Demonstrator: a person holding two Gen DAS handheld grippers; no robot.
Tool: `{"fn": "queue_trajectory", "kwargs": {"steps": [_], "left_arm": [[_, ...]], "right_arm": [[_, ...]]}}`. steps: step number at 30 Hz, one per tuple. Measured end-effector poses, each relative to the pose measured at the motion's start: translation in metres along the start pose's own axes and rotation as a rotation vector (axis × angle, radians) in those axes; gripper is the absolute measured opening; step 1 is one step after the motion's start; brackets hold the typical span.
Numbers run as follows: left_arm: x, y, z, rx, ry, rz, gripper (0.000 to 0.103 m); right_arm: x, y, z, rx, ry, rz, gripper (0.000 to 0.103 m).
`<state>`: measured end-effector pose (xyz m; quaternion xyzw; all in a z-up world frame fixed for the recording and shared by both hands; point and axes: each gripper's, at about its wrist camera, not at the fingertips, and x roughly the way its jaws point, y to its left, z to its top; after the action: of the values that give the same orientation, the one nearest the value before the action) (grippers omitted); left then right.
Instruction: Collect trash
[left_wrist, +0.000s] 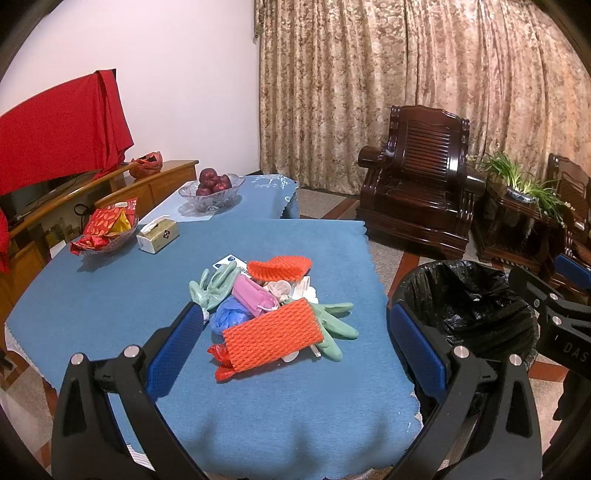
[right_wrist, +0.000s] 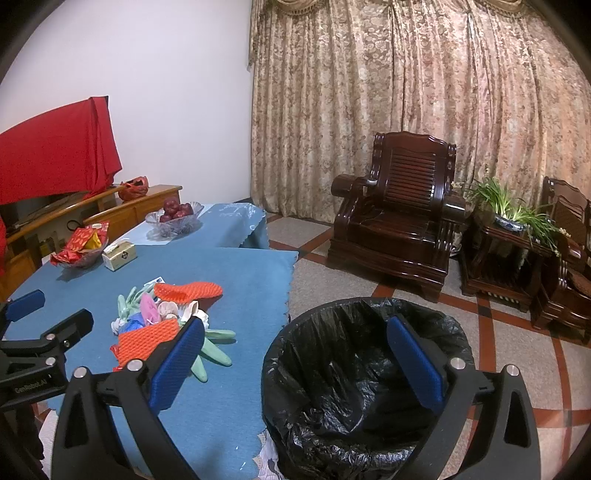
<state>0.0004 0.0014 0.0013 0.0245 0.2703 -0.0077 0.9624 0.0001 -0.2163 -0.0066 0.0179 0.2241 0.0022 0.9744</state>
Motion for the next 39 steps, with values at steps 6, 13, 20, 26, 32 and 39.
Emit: {"fn": "queue_trajectory", "kwargs": {"steps": [6,13,20,26,32,39], "left_arm": [[-0.0001,0.0001,0.0004,-0.001,-0.001,0.001,0.098],[-0.0001,-0.0003,0.0001,0.000,0.000,0.001,0.098],[-0.0001,-0.0001,0.0000,-0.001,0.001,0.000,0.098],[-0.0001,-0.0002,0.0000,-0.001,0.001,-0.001,0.098],[0.0000,-0.0002,0.0000,-0.002,0.001,0.000,0.098],[0.0001,-0.0001,-0.0001,-0.003,0.002,-0.001,0.098]], "right_arm": [[-0.0001,0.0004,-0.0003,-0.001,0.001,0.000,0.097],[-0.0003,0.0006,-0.0006,-0.002,0.001,-0.001,0.097],[-0.0007,-0.0007,-0.0008,-0.001,0.003,0.000,0.097],[0.0019,0.0032,-0.0022,0.001,0.003,0.000,0.097],[0.0020,0.0016,-0.0019,0.000,0.003,-0.001,0.097],[0.0021,0.0016,-0.0012,0.001,0.005,0.000,0.097]]}}
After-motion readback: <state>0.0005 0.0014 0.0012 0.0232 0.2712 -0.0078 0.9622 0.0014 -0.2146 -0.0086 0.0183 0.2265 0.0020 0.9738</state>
